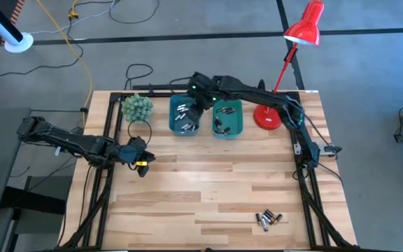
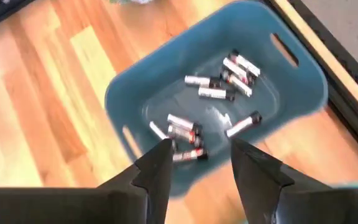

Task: Sort batteries
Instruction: Put the black battery into the green bin

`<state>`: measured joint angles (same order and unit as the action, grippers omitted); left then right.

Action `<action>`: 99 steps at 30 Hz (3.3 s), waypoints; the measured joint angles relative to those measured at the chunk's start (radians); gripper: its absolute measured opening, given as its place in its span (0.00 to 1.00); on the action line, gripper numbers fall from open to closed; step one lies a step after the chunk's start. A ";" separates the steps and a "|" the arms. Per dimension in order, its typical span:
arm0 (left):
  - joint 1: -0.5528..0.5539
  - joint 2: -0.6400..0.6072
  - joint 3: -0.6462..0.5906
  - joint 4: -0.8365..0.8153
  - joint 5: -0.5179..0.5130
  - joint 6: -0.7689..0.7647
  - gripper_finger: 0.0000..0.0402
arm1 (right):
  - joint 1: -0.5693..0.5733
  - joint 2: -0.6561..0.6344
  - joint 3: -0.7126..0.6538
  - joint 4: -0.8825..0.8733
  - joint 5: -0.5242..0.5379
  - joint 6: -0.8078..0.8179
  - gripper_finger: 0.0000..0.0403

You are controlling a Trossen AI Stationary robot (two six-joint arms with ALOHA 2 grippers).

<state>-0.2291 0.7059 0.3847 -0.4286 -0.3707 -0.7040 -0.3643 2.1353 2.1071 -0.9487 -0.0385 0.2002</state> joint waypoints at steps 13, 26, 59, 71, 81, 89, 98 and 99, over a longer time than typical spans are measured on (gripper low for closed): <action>0.000 0.001 0.000 0.027 -0.012 0.048 0.19 | 0.127 -0.478 -0.612 0.106 0.083 0.137 0.39; 0.000 0.244 0.059 0.366 0.010 0.213 0.19 | 0.436 -0.947 -1.130 -0.025 0.227 0.661 0.39; -0.045 1.585 1.552 0.219 0.383 0.767 0.19 | 1.238 -1.159 -1.328 -0.202 0.258 1.393 0.39; -0.013 1.864 1.952 0.129 0.606 0.925 0.19 | 1.303 -1.158 -1.328 -0.199 0.258 1.510 0.39; 0.019 1.865 1.962 0.120 0.609 0.980 0.19 | 1.312 -1.118 -1.327 -0.190 0.258 1.586 0.39; 0.047 1.807 1.970 -0.063 0.516 0.839 0.18 | 1.360 -1.078 -1.325 -0.040 0.258 1.717 0.37; 0.097 1.797 1.968 -0.293 0.488 0.712 0.11 | 1.462 -0.921 -1.323 0.086 0.255 1.817 0.29; 0.100 1.797 1.968 -0.300 0.488 0.703 0.11 | 1.466 -0.907 -1.316 0.090 0.255 1.818 0.28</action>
<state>-0.1291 2.5031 2.3531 -0.7288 0.1175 -0.0006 1.1021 1.2285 0.7909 -0.8589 0.2165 2.0185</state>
